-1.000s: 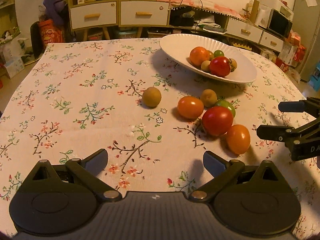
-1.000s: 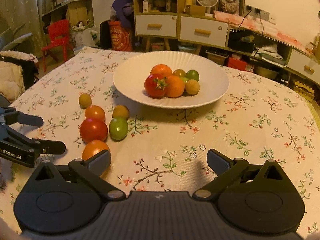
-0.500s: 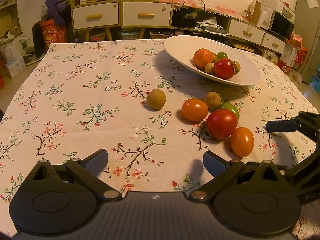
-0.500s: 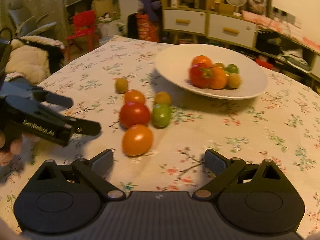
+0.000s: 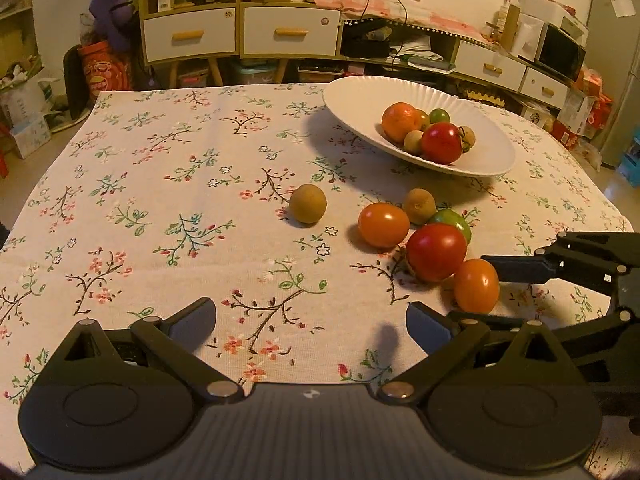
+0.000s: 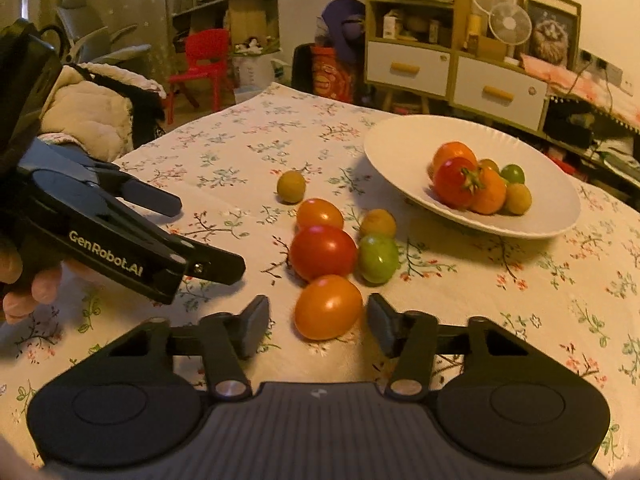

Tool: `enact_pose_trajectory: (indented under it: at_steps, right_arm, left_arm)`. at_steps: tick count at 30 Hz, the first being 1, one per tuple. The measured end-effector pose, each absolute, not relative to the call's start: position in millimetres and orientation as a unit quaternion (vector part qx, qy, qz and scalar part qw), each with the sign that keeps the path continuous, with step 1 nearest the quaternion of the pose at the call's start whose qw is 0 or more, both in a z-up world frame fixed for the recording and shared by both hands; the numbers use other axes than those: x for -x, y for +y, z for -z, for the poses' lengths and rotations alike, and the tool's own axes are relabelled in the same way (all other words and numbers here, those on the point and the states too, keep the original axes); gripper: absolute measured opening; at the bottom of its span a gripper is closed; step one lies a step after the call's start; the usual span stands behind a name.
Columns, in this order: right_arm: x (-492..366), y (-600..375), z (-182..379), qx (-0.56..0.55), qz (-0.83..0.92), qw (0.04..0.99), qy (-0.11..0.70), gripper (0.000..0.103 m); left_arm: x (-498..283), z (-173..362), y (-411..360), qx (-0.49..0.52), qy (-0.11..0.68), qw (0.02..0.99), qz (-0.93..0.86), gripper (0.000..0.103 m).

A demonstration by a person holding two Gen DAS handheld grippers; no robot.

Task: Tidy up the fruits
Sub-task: 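Grasp an orange tomato with the right gripper while the left gripper grasps a red tomato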

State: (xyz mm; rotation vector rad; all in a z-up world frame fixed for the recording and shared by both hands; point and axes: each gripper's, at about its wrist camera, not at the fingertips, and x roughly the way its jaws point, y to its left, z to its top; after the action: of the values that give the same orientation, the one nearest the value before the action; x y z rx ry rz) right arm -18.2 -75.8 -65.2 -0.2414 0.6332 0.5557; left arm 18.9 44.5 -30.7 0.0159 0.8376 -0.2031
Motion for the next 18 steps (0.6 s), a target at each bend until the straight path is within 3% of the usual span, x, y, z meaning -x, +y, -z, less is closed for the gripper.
enact_pose_trajectory:
  at_steps: [3, 18]
  right_arm:
    - [18.0, -76.3, 64.5, 0.117, -0.268, 0.906, 0.306, 0.032]
    - [11.3, -96.6, 52.5, 0.107, -0.222, 0.917, 0.315, 0.031]
  left_arm:
    - [-18.8, 30.7, 44.1, -0.008, 0.406, 0.909, 0.098, 0.102]
    - [-22.8, 23.7, 12.9, -0.030, 0.392, 0.909, 0.137, 0.101]
